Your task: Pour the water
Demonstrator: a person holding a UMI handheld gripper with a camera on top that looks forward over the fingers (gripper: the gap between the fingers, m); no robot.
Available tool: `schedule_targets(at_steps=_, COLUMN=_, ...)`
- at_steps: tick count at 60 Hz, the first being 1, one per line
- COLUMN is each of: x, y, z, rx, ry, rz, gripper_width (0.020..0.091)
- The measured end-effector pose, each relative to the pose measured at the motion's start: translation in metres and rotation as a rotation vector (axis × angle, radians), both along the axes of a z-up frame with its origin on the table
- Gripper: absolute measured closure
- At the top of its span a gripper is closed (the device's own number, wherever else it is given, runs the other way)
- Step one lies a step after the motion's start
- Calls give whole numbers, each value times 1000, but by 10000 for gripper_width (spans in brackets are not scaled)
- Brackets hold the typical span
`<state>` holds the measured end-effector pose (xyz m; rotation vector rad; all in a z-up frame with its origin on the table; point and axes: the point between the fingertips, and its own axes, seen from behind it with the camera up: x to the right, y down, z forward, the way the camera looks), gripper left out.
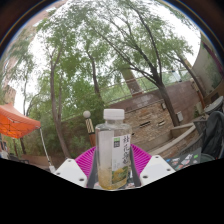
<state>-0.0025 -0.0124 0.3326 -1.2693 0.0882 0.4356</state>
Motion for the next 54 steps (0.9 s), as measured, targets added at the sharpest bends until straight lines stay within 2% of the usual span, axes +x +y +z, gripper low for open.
schedule_targets(at_steps=1, x=12, y=16, z=-3, rx=14, ry=-52, rz=-42, gripper_width=561)
schedule_targets(at_steps=3, x=33, y=8, z=0, rx=36, ry=-152, rz=-110, gripper_width=562)
schedule_targets(at_steps=8, x=96, y=24, z=-35, rx=5, ry=-314, rz=-256, gripper_width=563)
schedule_targets(at_steps=13, x=146, y=32, z=-89, rx=-73, ry=-375, rz=-327, gripper_width=565)
schedule_targets(at_steps=14, x=156, y=50, z=-105, rx=-93, ry=-377, rz=-335, gripper_width=565)
schedule_targets(at_steps=23, x=211, y=79, z=-209, rx=-254, ry=-328, rz=-340, gripper_width=564)
schedule_targets(at_steps=38, x=259, y=86, z=-291, rx=-392, ry=-391, rz=-368, gripper_width=557)
schedule_targets(at_steps=40, x=253, y=91, z=-283, rx=-344, ry=-401, rz=-376, gripper_width=561)
schedule_targets(at_steps=54, x=255, y=90, z=-276, rx=-340, ry=-373, rz=-385, gripper_width=561)
